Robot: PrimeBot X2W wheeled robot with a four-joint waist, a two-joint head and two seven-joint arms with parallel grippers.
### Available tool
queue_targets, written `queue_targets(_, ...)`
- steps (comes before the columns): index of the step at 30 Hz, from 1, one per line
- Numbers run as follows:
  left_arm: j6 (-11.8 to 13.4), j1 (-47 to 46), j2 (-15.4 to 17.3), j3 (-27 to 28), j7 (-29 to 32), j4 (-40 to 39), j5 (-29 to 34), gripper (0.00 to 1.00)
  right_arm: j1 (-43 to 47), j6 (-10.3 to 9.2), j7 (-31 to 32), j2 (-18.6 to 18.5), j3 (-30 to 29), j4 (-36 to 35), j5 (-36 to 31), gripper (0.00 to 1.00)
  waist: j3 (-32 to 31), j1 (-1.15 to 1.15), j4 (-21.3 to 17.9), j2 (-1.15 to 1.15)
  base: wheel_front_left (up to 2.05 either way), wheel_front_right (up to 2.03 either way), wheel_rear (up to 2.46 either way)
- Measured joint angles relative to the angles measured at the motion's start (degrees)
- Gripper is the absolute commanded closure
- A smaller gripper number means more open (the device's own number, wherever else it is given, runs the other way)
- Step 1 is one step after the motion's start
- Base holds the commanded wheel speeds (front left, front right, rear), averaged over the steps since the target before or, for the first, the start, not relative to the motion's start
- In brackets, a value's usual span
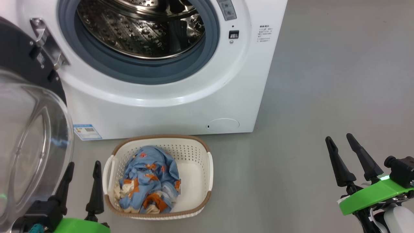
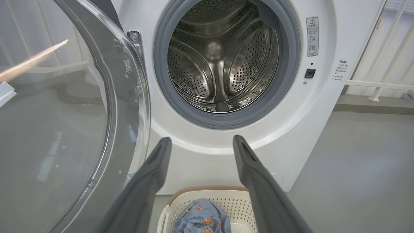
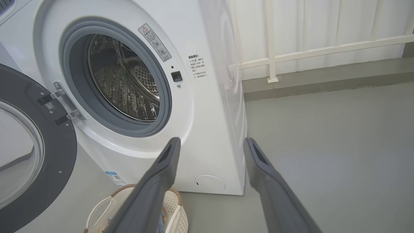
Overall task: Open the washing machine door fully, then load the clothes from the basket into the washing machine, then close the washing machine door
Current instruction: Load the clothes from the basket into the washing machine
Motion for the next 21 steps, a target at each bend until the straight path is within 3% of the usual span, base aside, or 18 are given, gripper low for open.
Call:
queue_targets(12, -0.01, -0.14, -0.62, 0.58, 0.00, 0.00, 0.18, 0.00, -0.02, 0.00, 0.00, 0.23, -0.03, -0.21, 0.00, 0.00, 0.55, 0.00, 0.00, 0.00, 0.93, -0.93, 0.00)
queue_targets(21, -0.07, -0.19, -1.08, 0.65, 0.00, 0.04, 0.58, 0.00, -0.04, 0.00, 0.00, 0.23, -0.03, -0.25, 0.00, 0.00, 1.02, 0.00, 0.17, 0.00, 0.19, -0.19, 0.00)
